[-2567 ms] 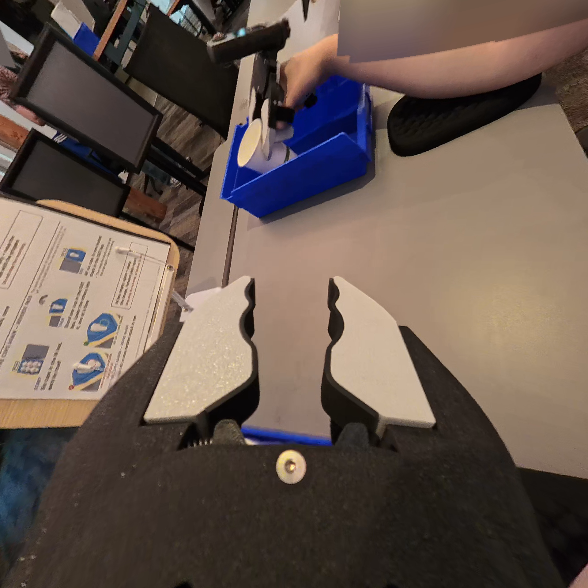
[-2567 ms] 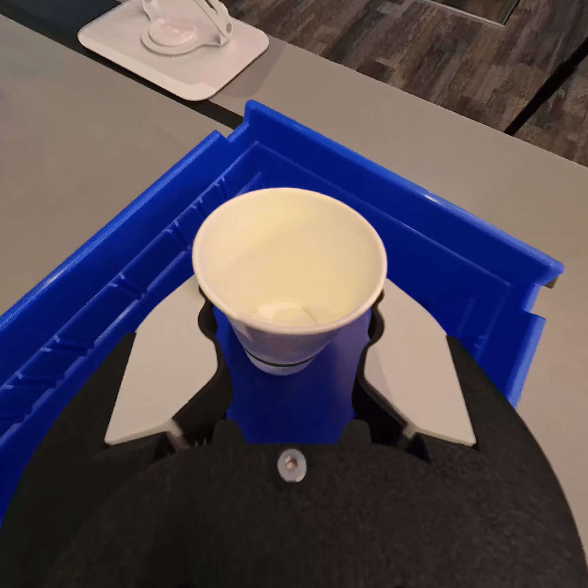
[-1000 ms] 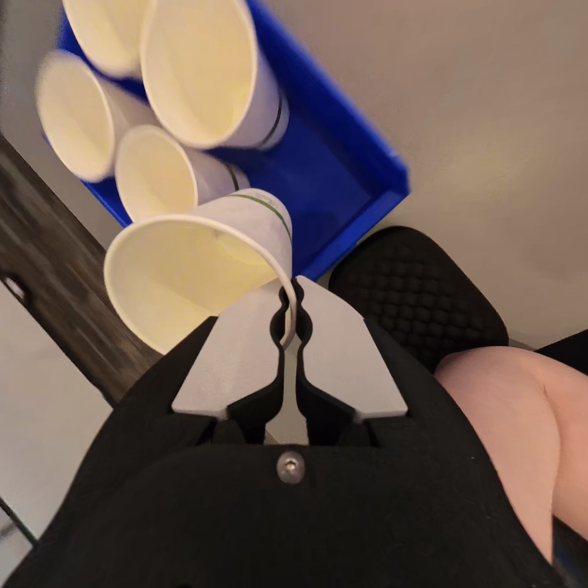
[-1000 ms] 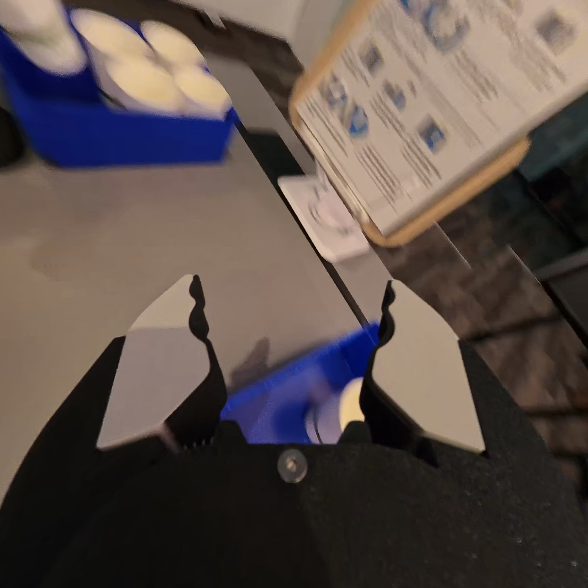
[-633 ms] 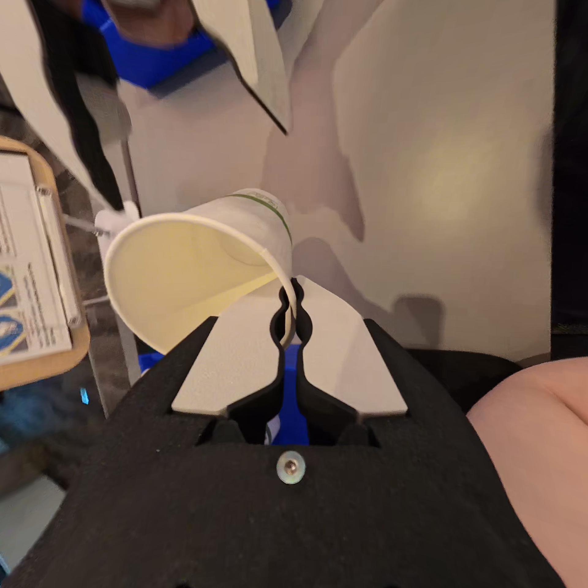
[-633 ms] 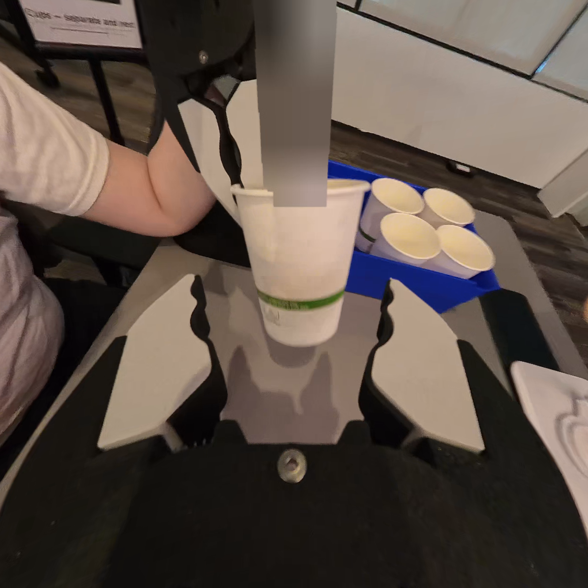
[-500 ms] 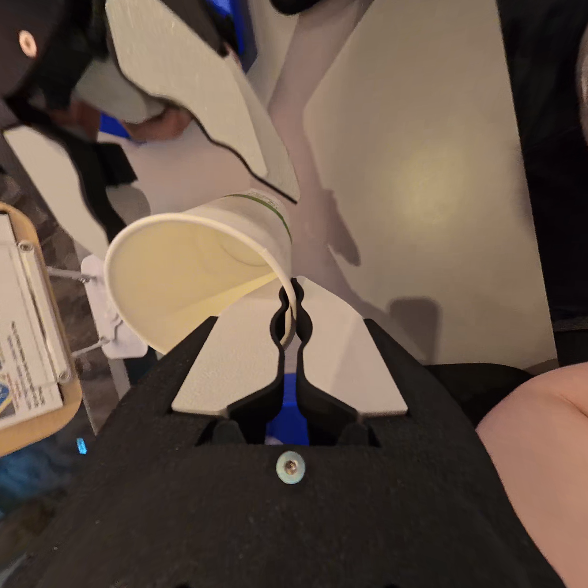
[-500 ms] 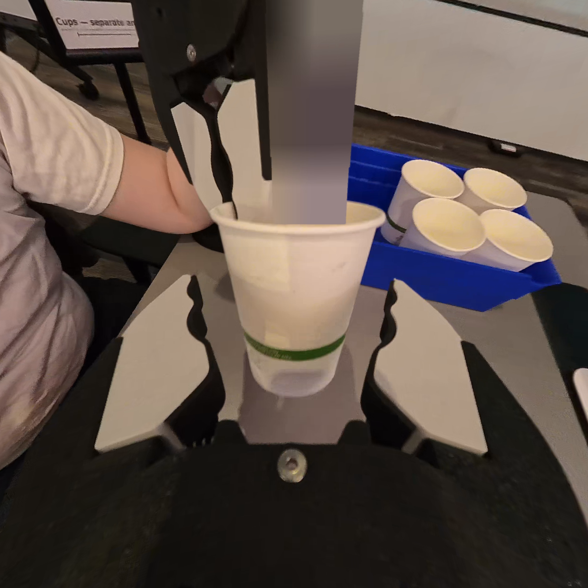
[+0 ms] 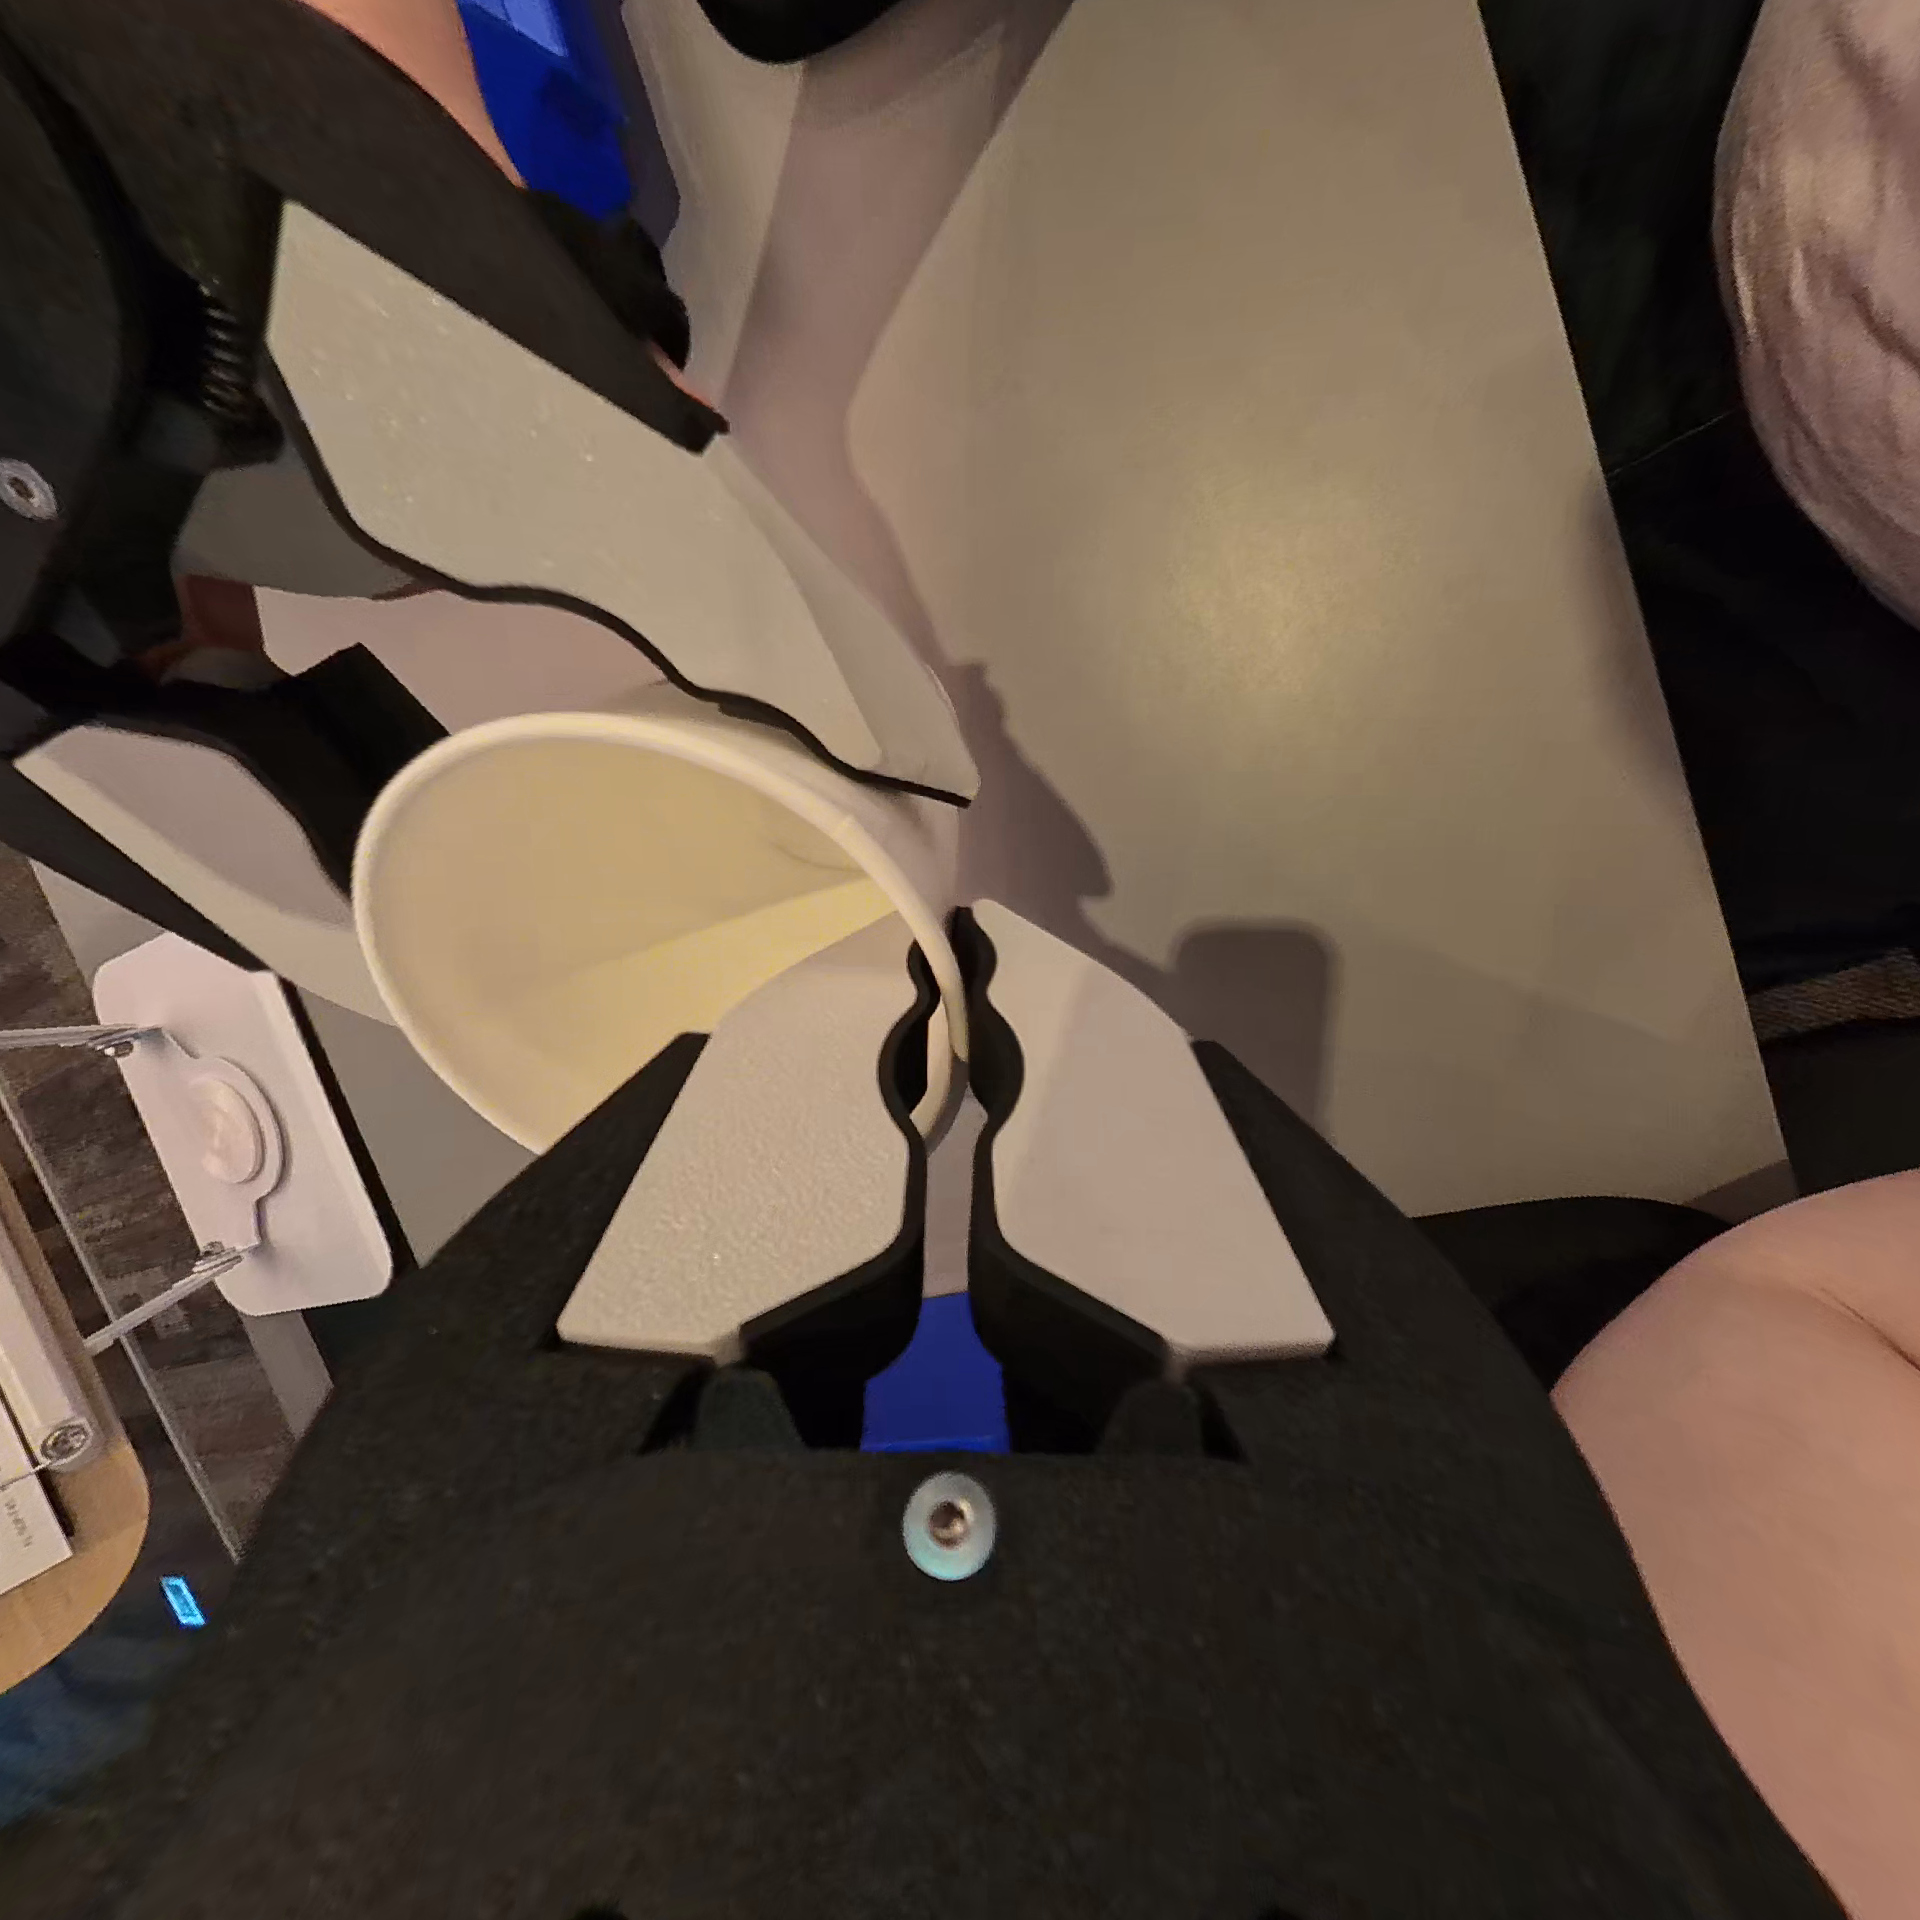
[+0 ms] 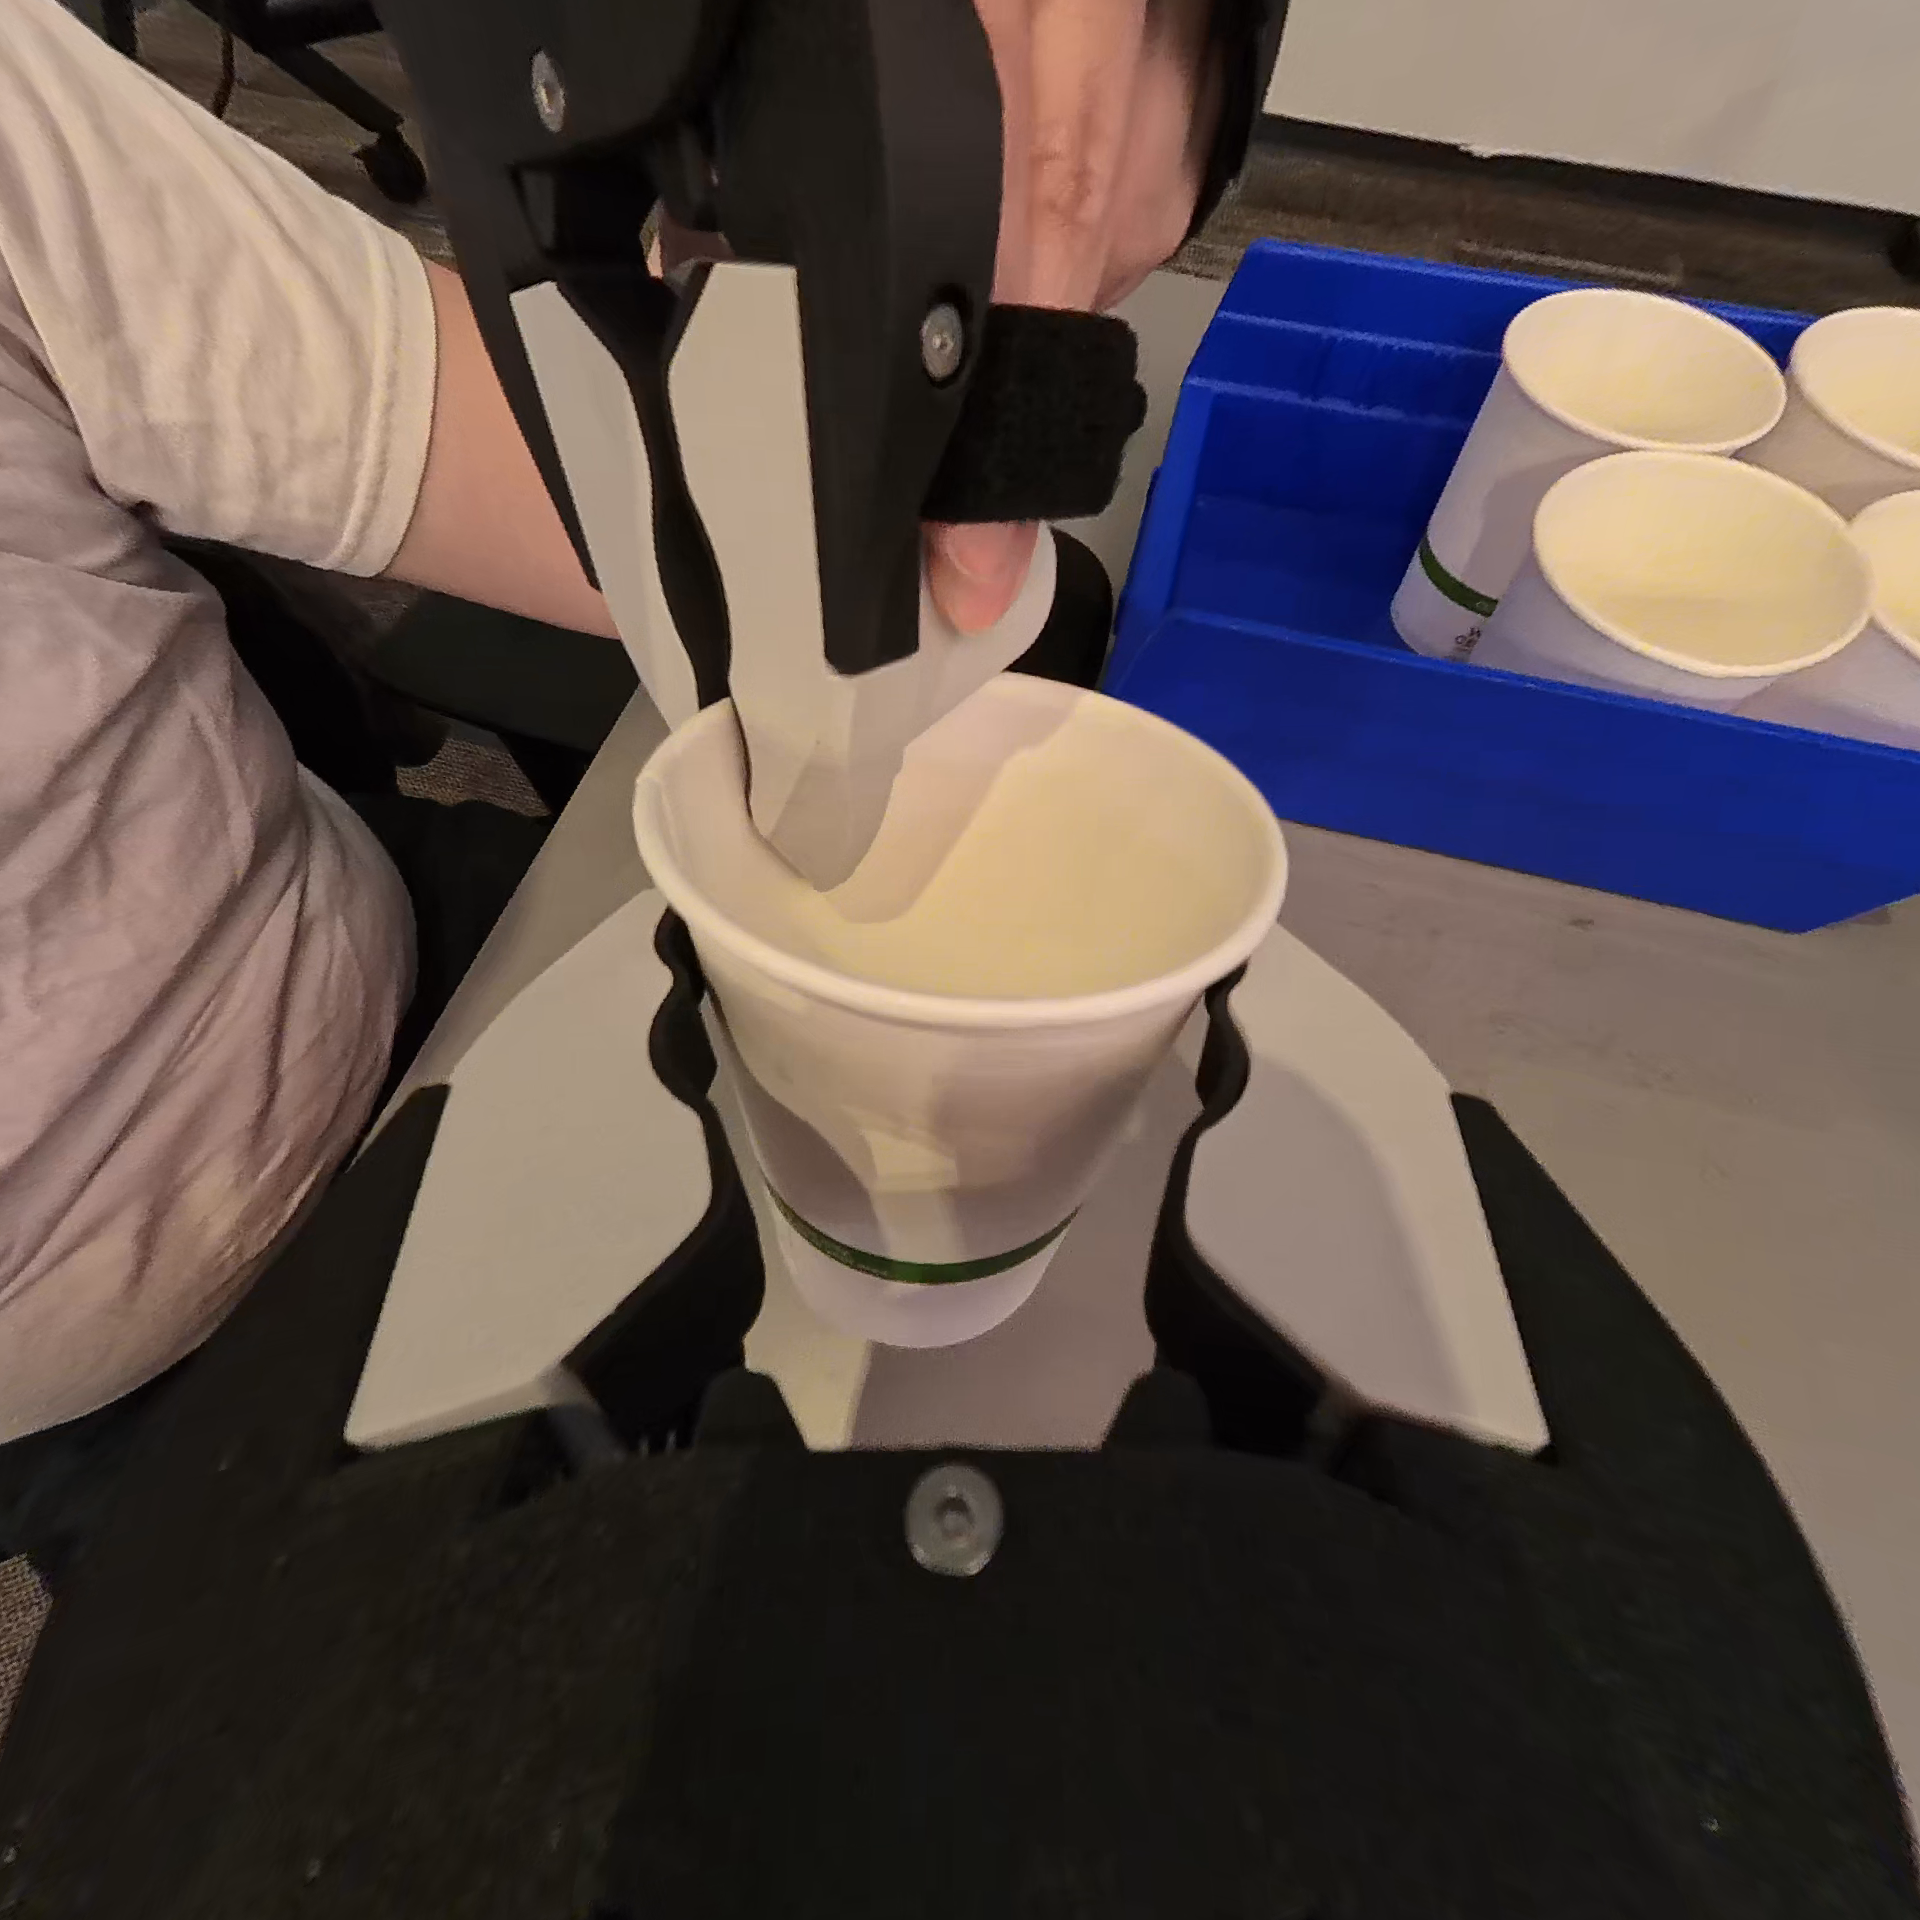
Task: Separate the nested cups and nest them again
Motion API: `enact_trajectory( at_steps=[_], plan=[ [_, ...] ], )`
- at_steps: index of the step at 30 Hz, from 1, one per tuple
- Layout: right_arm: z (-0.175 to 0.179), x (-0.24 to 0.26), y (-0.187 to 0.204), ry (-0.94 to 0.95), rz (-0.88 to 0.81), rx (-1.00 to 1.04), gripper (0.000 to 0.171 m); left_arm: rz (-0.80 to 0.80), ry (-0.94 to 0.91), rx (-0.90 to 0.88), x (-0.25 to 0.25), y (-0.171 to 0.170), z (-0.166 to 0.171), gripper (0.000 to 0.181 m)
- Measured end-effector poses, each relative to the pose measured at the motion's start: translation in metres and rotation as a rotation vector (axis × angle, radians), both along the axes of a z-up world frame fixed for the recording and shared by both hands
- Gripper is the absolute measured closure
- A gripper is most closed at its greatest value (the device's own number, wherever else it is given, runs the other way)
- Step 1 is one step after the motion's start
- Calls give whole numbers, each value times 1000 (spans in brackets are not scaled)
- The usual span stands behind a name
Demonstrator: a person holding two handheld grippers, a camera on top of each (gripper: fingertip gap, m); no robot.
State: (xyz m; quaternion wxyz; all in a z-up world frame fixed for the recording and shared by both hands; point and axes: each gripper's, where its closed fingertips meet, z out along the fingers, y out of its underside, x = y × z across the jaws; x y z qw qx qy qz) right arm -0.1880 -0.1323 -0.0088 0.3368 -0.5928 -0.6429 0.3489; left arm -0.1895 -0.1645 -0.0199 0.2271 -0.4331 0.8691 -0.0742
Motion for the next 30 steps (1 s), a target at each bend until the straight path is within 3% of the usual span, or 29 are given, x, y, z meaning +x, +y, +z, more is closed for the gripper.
enact_trajectory(
  at_steps=[3,7,10,12,16,18,20,25,30],
  plan=[
    [2,2,2,8,-1,-11,80,38,-74,39,4,9,10,166],
    [12,16,12,27,-46,-4,81,134,-298,113,1,30,53,130],
    [30,56,36,46,-169,62,81,166,-458,84,-11,31,84,130],
    [60,105,64,128,-345,124,81,184,-508,103,-18,33,95,132],
    [107,265,127,299,-977,348,81,181,-505,138,-22,31,97,133],
    [100,332,139,318,-1183,410,81,173,-482,141,-19,29,92,133],
    [80,369,146,324,-1286,402,81,176,-456,152,-16,31,87,133],
    [44,388,156,286,-1299,310,81,188,-399,166,-13,35,77,133],
    [12,393,157,127,-1295,238,79,187,-391,158,-15,34,75,133]
  ],
)
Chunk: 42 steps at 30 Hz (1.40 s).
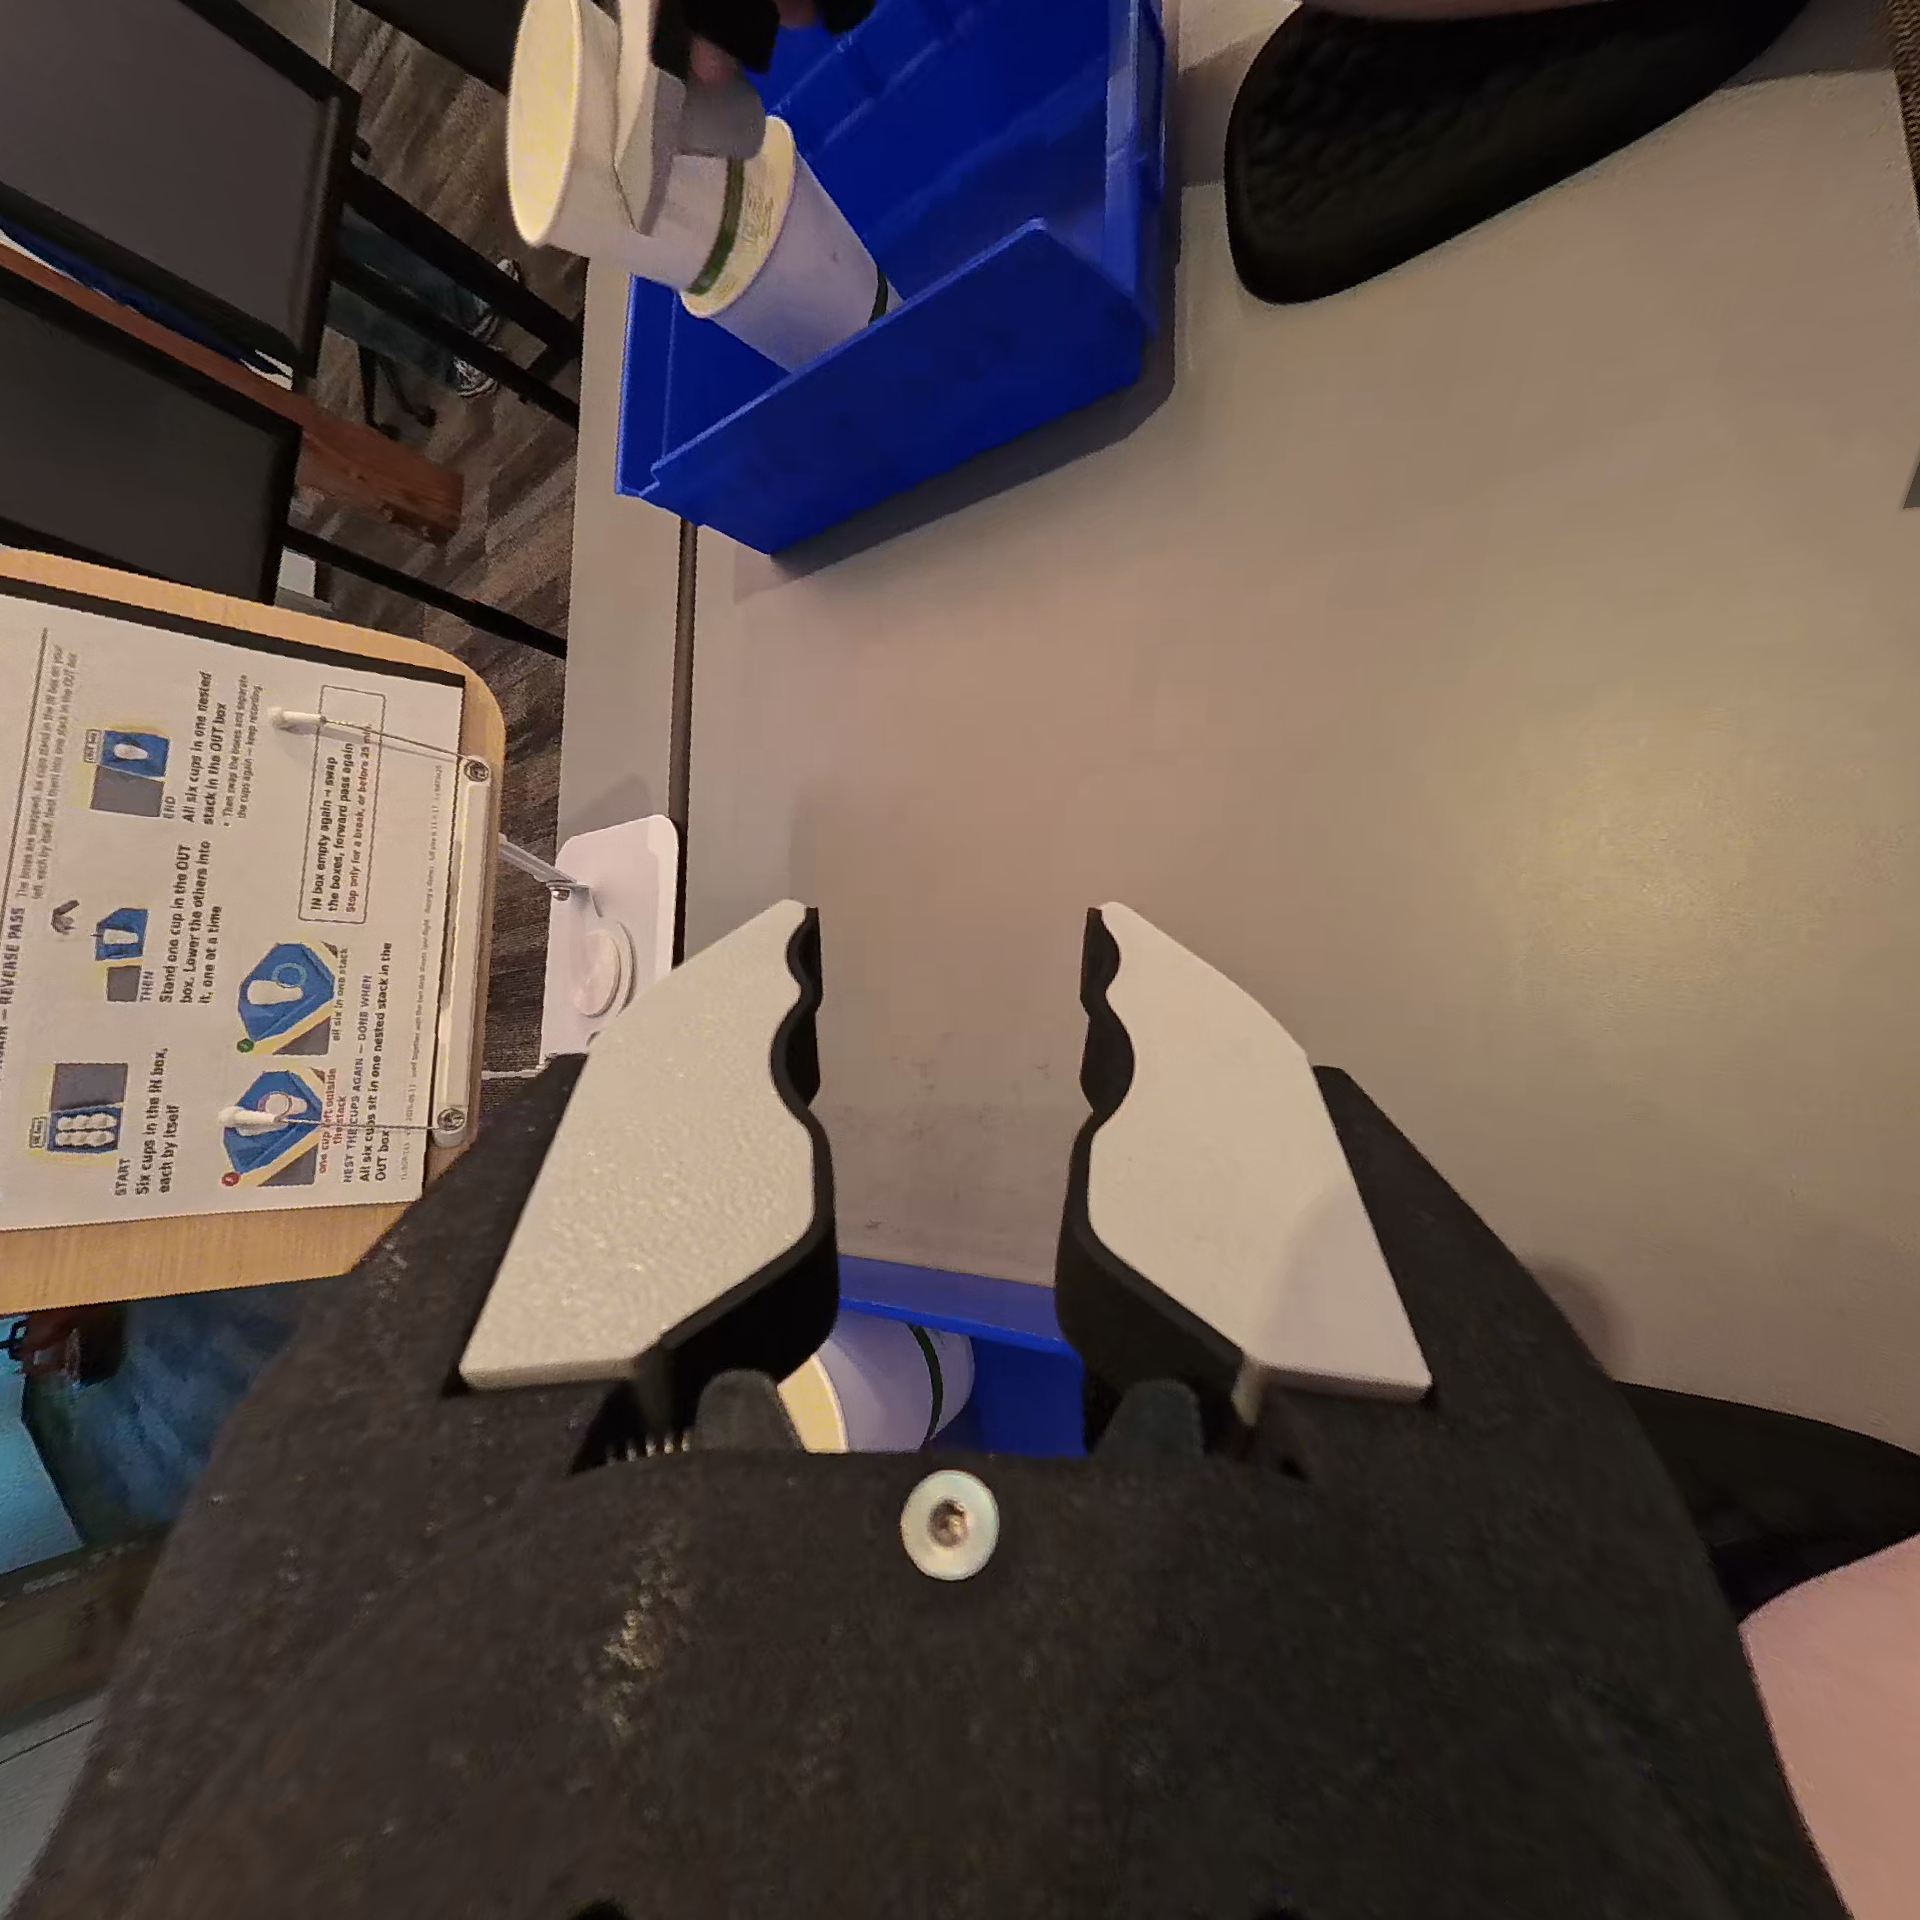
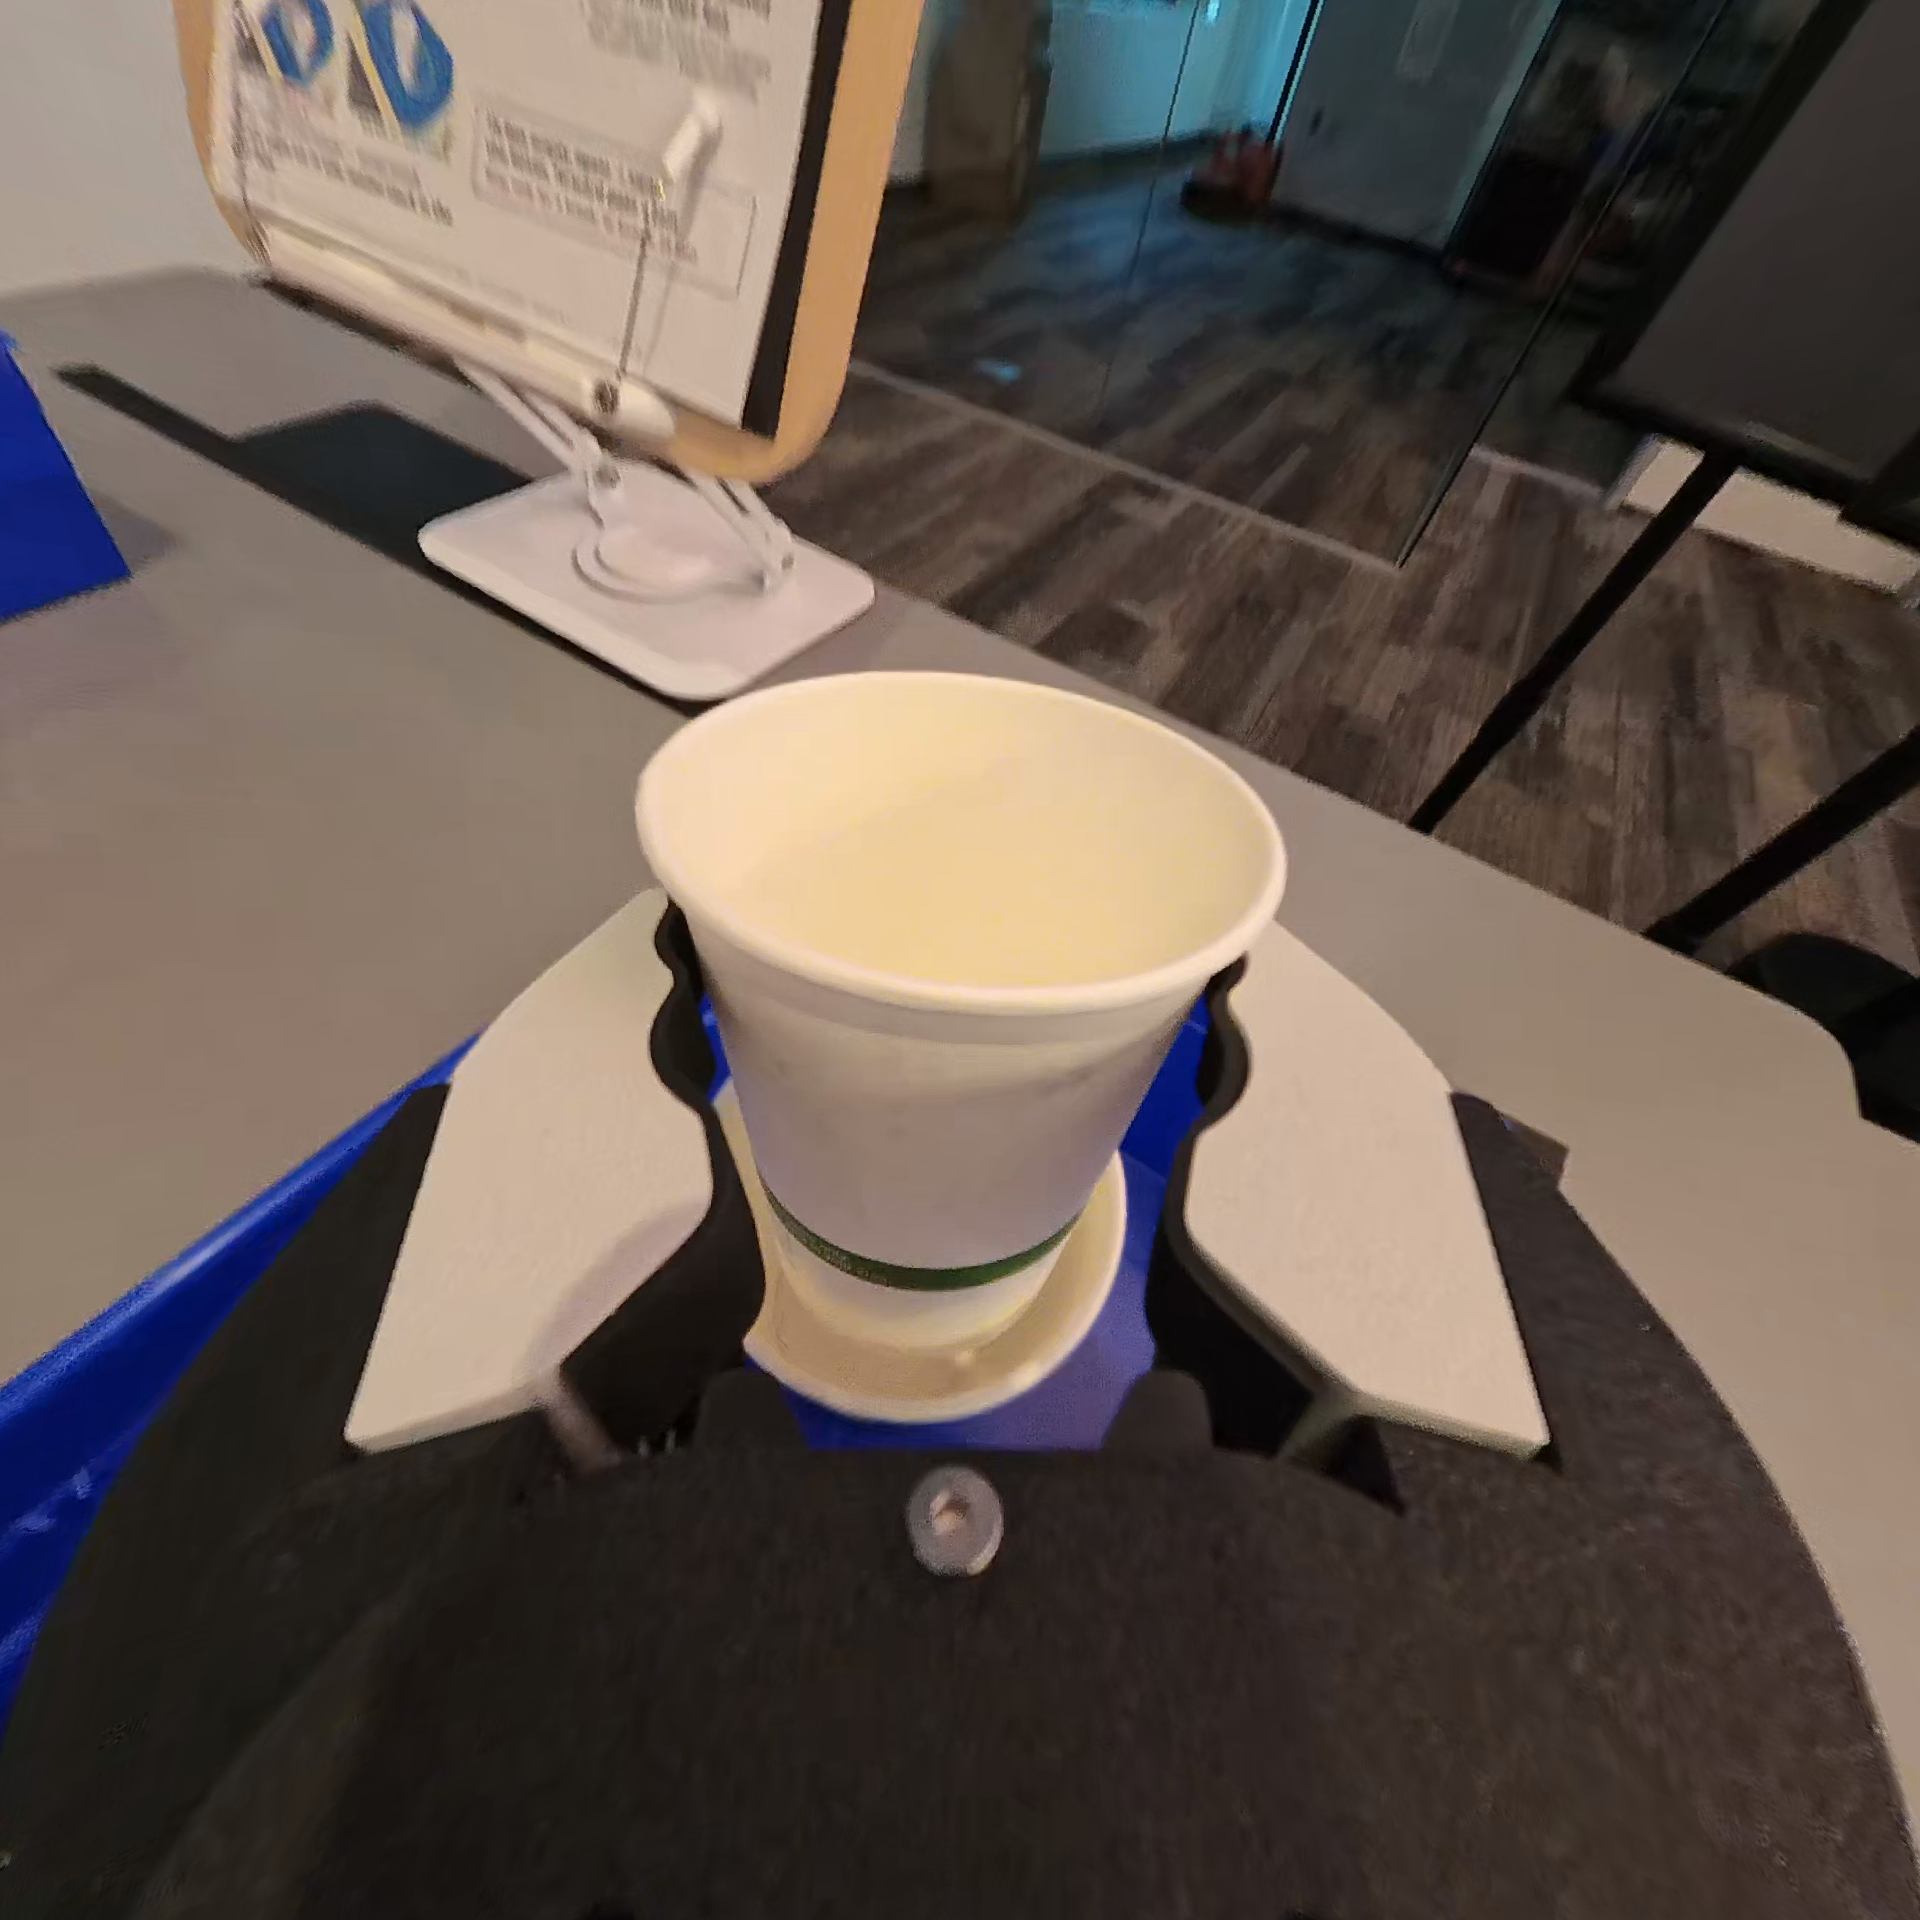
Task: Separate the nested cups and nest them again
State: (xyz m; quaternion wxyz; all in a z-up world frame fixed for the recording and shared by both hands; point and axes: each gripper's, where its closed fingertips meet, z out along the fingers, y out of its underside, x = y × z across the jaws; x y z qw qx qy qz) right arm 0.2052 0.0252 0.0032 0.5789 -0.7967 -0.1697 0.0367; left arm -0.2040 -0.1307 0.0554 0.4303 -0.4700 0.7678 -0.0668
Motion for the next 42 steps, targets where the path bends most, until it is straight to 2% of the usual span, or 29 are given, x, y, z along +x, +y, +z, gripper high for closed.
enact_trajectory(
  at_steps=[5,11,17,20,22,26,30,38,40,42],
  plan=[
    [-15,4,-9,-26,-3,-129,79,11,13,4,-4,2,-2,133],
    [-40,9,-24,-152,-25,-333,78,33,23,1,-8,6,-3,133],
    [-48,19,-41,-215,-105,-484,70,91,27,-2,-21,16,-3,133],
    [-44,20,-52,-234,-128,-516,68,195,23,12,-42,33,0,133],
    [-38,22,-61,-257,-147,-536,70,340,25,0,-70,53,0,135],
    [-15,13,-65,-287,-143,-469,70,680,131,-110,-142,97,-31,138],
    [-4,-3,-63,-309,-107,-422,70,912,286,-176,-187,133,-67,139],
    [-19,-13,-59,-362,-70,-483,71,1018,469,-172,-211,181,-115,140],
    [-21,-14,-58,-370,-60,-491,71,1017,497,-199,-214,185,-127,145],
    [-23,-16,-58,-371,-55,-496,72,1016,524,-239,-217,184,-136,160]
  ],
)
